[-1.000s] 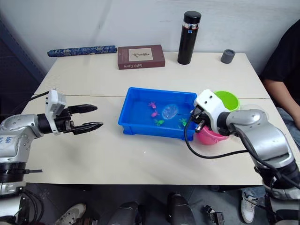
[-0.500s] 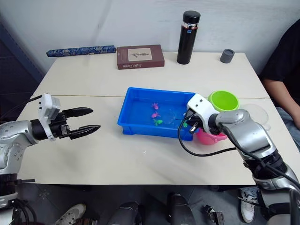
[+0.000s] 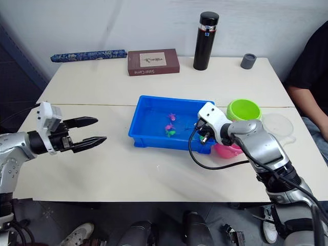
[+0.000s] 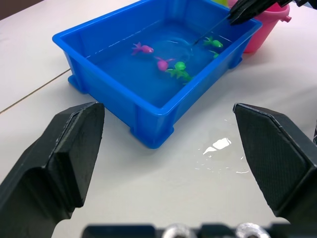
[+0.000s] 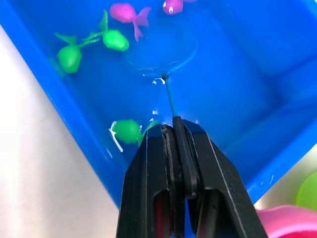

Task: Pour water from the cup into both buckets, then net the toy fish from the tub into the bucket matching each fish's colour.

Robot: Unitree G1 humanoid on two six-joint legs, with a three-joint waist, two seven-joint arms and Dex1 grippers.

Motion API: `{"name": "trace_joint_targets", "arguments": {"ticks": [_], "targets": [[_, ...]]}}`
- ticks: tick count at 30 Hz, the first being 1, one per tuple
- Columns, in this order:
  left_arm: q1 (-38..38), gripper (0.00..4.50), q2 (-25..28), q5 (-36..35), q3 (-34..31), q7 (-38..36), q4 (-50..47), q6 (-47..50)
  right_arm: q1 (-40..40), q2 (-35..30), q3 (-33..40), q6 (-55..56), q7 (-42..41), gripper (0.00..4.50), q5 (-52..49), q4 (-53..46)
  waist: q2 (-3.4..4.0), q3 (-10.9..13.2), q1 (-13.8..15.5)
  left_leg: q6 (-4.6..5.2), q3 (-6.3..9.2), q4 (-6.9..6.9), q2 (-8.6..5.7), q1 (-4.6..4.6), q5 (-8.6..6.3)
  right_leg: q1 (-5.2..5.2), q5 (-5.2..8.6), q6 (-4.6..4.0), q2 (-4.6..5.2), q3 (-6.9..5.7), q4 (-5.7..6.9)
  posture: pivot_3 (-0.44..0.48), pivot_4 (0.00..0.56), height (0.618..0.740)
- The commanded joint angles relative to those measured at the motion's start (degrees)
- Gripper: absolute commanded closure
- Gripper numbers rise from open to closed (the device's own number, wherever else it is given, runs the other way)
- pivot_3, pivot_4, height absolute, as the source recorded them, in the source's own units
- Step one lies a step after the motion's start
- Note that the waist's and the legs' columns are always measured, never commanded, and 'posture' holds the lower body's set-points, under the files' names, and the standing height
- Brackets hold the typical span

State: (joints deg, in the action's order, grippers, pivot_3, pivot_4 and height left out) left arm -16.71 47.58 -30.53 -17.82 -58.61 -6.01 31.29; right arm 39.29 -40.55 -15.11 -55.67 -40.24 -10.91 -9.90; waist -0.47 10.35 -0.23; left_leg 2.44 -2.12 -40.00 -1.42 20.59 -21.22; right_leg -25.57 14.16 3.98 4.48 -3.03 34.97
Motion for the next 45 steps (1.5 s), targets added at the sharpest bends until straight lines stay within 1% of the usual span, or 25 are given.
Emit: {"name": "trace_joint_targets", "arguments": {"ticks": [1,11,25,38,45], "targets": [[0.39,0.02,1.08,-1.42,-1.95,0.35,-1.64,0.16,1.45,0.48,0.68,1.34,0.28,4.50,0.97,0.05,0.00,0.00,0.00,0.00,0.00,0.00,0.00,0.00,0.00,0.00,0.00,0.00,0.00,0.00,0.00,0.000,0.150,0.740],[0.89,0.02,1.58,-1.88,-2.06,0.80,-1.78,0.11,2.37,2.71,1.28,-1.14,-0.70,4.50,-0.25,-0.83,0.00,0.00,-0.01,0.00,0.00,0.01,0.00,0.00,0.00,-0.01,0.00,0.00,0.00,0.00,0.00,0.000,0.150,0.740],[1.21,0.02,1.70,-1.97,-2.07,1.08,-1.74,-0.16,2.83,1.89,1.49,-1.29,-1.14,4.50,0.39,-0.24,0.01,0.01,-0.02,0.00,0.00,0.02,0.00,0.00,0.00,-0.01,0.00,-0.01,0.00,0.00,-0.02,0.000,0.150,0.740],[-0.37,0.02,1.60,-1.60,-1.07,0.78,-0.57,-0.51,1.63,1.71,6.76,-7.42,-1.29,4.50,-4.78,-3.73,0.02,0.01,-0.01,0.00,0.00,0.05,0.00,0.00,-0.01,-0.01,0.00,-0.01,0.00,0.01,-0.04,0.000,0.150,0.740],[-0.92,0.02,1.57,-1.32,-0.77,0.37,0.14,-0.76,-0.11,0.13,6.37,-9.63,-2.07,4.50,-7.07,-6.81,0.02,0.01,0.00,0.02,0.00,0.07,0.00,0.01,-0.01,-0.01,0.00,-0.01,0.01,0.01,-0.07,0.000,0.150,0.740]]}}
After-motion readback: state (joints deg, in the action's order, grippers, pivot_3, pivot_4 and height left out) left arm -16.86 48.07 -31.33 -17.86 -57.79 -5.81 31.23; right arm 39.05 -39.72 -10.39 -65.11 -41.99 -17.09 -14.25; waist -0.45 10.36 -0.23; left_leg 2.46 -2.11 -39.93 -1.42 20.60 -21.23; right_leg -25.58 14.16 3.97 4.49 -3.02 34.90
